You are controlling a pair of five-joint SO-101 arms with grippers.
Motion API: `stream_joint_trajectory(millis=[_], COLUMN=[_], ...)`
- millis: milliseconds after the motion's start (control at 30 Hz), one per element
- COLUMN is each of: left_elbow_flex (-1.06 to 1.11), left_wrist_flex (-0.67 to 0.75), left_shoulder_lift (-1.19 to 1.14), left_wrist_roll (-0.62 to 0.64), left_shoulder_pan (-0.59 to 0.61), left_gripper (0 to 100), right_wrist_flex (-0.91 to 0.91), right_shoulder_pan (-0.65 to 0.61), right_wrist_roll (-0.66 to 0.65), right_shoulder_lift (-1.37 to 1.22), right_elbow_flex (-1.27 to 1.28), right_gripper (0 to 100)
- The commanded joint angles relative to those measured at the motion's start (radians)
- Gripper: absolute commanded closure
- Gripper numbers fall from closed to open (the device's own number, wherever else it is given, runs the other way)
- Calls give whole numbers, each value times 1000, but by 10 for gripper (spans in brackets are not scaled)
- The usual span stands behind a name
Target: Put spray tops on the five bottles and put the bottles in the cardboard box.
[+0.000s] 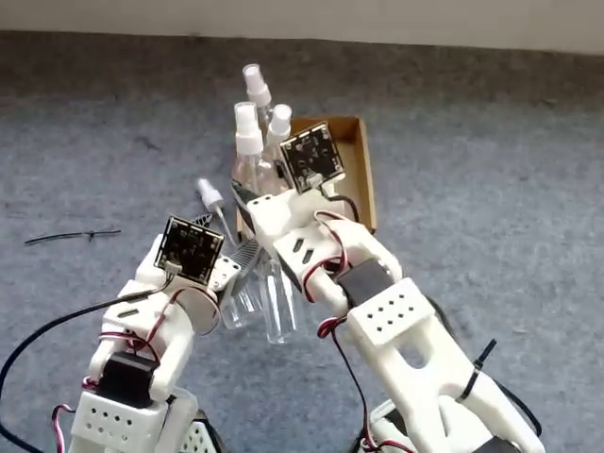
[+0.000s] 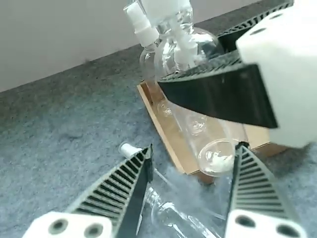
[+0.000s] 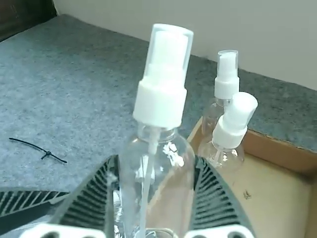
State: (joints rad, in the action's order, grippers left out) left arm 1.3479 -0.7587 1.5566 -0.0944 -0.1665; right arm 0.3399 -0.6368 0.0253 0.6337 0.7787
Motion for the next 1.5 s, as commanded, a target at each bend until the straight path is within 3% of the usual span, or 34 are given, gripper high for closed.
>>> stream_joint_trajectory(millis=[0,1467], left_elbow_flex=[-5,35], left_wrist_flex=[25,63], left_shoulder_lift=[5,5], left_wrist_roll=[3,-37], left_shoulder_pan=[13,22], left_gripper=[755,755], right_wrist_flex=[79,346], right_shoulder_pan=[-8,-36], right_wrist_roll=[9,9], right_shoulder_lift=[7,133], right_elbow_flex=[-119,-174], right_gripper=[994,994])
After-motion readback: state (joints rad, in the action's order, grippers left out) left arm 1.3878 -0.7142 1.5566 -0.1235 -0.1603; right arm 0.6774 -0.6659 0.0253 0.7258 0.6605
